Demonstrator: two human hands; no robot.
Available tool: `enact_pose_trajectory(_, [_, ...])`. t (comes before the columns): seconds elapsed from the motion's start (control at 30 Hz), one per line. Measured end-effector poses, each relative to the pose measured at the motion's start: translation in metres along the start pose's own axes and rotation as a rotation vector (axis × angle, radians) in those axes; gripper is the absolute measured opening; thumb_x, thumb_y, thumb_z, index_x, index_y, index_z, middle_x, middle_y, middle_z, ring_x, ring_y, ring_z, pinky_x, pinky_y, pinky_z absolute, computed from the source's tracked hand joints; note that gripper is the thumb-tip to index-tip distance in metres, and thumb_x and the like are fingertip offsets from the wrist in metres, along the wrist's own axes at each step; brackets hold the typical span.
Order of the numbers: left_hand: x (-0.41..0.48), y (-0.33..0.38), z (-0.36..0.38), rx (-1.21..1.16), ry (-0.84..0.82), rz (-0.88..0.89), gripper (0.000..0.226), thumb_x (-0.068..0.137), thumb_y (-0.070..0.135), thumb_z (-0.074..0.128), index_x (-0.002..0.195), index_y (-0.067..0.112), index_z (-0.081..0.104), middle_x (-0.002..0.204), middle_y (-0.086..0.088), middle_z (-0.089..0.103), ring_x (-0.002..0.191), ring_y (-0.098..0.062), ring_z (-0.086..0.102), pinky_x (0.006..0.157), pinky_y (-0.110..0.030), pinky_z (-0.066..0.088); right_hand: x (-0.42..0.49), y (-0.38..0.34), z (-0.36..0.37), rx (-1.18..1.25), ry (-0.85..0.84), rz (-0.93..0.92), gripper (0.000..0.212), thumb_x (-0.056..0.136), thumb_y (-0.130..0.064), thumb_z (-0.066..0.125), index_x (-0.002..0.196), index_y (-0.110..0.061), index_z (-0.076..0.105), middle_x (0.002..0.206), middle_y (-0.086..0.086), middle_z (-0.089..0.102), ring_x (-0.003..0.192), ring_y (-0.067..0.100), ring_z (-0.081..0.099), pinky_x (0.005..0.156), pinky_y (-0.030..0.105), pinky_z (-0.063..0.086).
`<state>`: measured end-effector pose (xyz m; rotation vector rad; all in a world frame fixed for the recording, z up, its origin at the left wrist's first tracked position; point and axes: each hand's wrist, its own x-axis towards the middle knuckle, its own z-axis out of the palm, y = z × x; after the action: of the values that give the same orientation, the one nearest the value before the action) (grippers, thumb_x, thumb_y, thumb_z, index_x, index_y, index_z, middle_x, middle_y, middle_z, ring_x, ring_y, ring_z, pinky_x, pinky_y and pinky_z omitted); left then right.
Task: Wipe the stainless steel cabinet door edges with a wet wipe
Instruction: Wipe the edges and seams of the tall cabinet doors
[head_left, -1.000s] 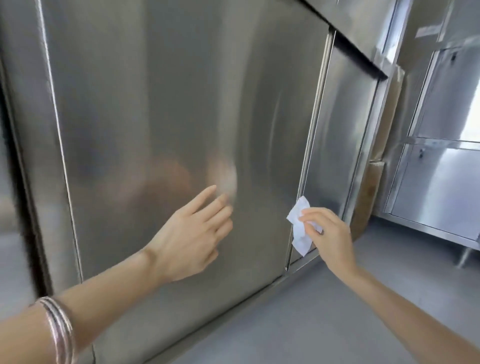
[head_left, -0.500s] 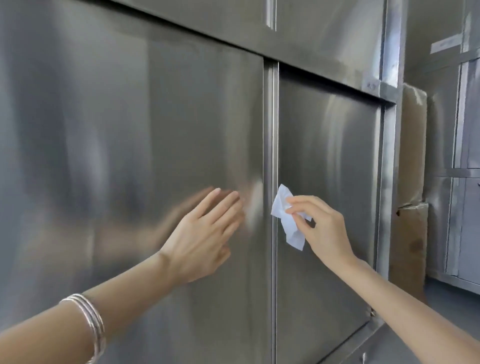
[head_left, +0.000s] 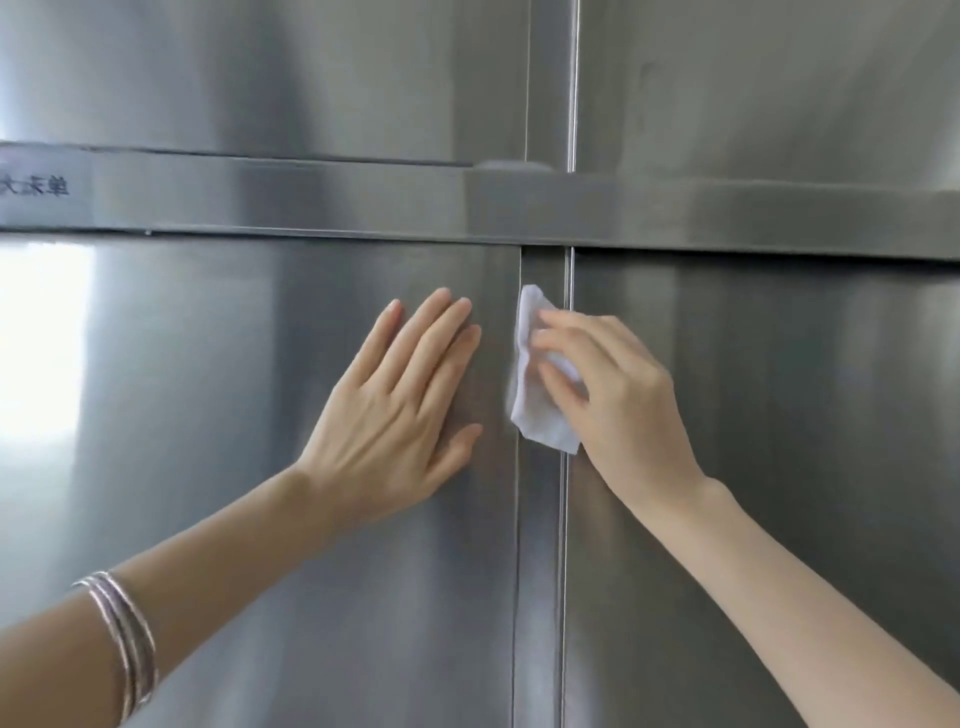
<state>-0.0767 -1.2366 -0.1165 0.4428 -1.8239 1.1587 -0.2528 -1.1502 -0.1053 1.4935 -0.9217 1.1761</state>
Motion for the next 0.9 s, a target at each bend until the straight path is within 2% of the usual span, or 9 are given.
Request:
enact_pose_trajectory(0.1, [0.000, 0.009, 0.002, 0.059, 0.014, -0.023, 0.071, 0.090, 0.044, 0.046, 0.136, -0.011, 0.045, 0.148, -0.028, 0.037, 0.141, -0.043, 0.029, 0.110, -0.063, 0.028, -0.003, -0.001, 0.007, -0.003, 0.041, -0.053, 0.007, 0.079, 0.006, 0.069, 0.085, 0.003, 0.068, 0.103, 0.013, 0.068, 0.096, 0.017, 0.053, 0.087, 0.021, 0.042])
enact_pose_trajectory(0.23, [0.000, 0.013, 0.008, 0.084, 0.014, -0.023, 0.075, 0.090, 0.046, 0.046, 0.138, -0.012, 0.042, 0.147, -0.030, 0.035, 0.140, -0.046, 0.028, 0.107, -0.067, 0.028, -0.014, 0.005, 0.010, -0.058, 0.013, -0.101, 0.011, 0.081, 0.007, 0.064, 0.075, -0.001, 0.066, 0.111, 0.011, 0.067, 0.095, 0.023, 0.063, 0.074, 0.034, 0.048])
enact_pose_trajectory(0.4, [-0.004, 0.008, 0.018, 0.049, 0.063, -0.015, 0.077, 0.090, 0.049, 0.044, 0.143, -0.007, 0.033, 0.151, -0.027, 0.031, 0.144, -0.040, 0.021, 0.114, -0.063, 0.020, 0.029, 0.004, 0.012, -0.044, 0.115, -0.021, 0.014, 0.074, 0.004, 0.055, 0.083, -0.002, 0.065, 0.077, 0.007, 0.064, 0.079, 0.017, 0.052, 0.063, 0.034, 0.046])
enact_pose_trajectory(0.43, [-0.004, 0.008, 0.019, 0.033, 0.069, -0.019, 0.077, 0.090, 0.049, 0.043, 0.143, -0.006, 0.033, 0.152, -0.026, 0.030, 0.144, -0.039, 0.020, 0.115, -0.061, 0.019, 0.033, 0.003, 0.013, -0.058, 0.128, -0.020, 0.014, 0.075, 0.002, 0.054, 0.084, -0.002, 0.065, 0.077, 0.007, 0.065, 0.079, 0.018, 0.053, 0.063, 0.033, 0.045])
enact_pose_trajectory(0.53, [-0.007, 0.007, 0.022, 0.002, 0.091, -0.028, 0.076, 0.090, 0.048, 0.042, 0.145, -0.004, 0.034, 0.154, -0.023, 0.028, 0.146, -0.036, 0.019, 0.117, -0.057, 0.017, 0.016, 0.001, 0.016, -0.169, 0.105, -0.095, 0.012, 0.088, -0.004, 0.058, 0.088, -0.003, 0.069, 0.104, 0.007, 0.070, 0.090, 0.024, 0.065, 0.068, 0.032, 0.039])
enact_pose_trajectory(0.6, [-0.008, 0.006, 0.022, -0.014, 0.095, -0.029, 0.076, 0.090, 0.048, 0.042, 0.145, -0.004, 0.035, 0.155, -0.022, 0.027, 0.146, -0.034, 0.018, 0.117, -0.056, 0.017, -0.003, -0.003, 0.015, -0.198, 0.069, -0.111, 0.012, 0.090, -0.010, 0.061, 0.091, -0.003, 0.071, 0.112, 0.007, 0.068, 0.095, 0.023, 0.065, 0.069, 0.030, 0.038])
enact_pose_trajectory(0.73, [-0.008, 0.005, 0.019, 0.001, 0.077, -0.020, 0.075, 0.090, 0.045, 0.043, 0.145, -0.004, 0.034, 0.155, -0.023, 0.025, 0.146, -0.035, 0.018, 0.117, -0.056, 0.017, 0.007, 0.000, 0.006, -0.177, -0.010, -0.149, 0.006, 0.083, -0.004, 0.069, 0.081, 0.001, 0.071, 0.105, 0.013, 0.068, 0.089, 0.028, 0.063, 0.072, 0.030, 0.036])
enact_pose_trajectory(0.83, [-0.009, 0.005, 0.020, 0.002, 0.066, -0.017, 0.074, 0.089, 0.043, 0.043, 0.146, -0.004, 0.034, 0.156, -0.022, 0.024, 0.147, -0.035, 0.017, 0.117, -0.056, 0.019, 0.031, 0.015, -0.004, -0.164, -0.074, -0.266, 0.004, 0.081, 0.001, 0.070, 0.079, 0.004, 0.070, 0.098, 0.016, 0.067, 0.090, 0.026, 0.051, 0.073, 0.037, 0.041])
enact_pose_trajectory(0.9, [-0.009, 0.005, 0.021, 0.001, 0.073, -0.021, 0.073, 0.089, 0.042, 0.044, 0.146, -0.003, 0.035, 0.156, -0.021, 0.024, 0.147, -0.034, 0.017, 0.116, -0.056, 0.021, 0.032, 0.019, -0.006, -0.161, -0.107, -0.353, 0.005, 0.084, 0.005, 0.065, 0.081, 0.007, 0.069, 0.101, 0.017, 0.067, 0.092, 0.027, 0.053, 0.075, 0.039, 0.046])
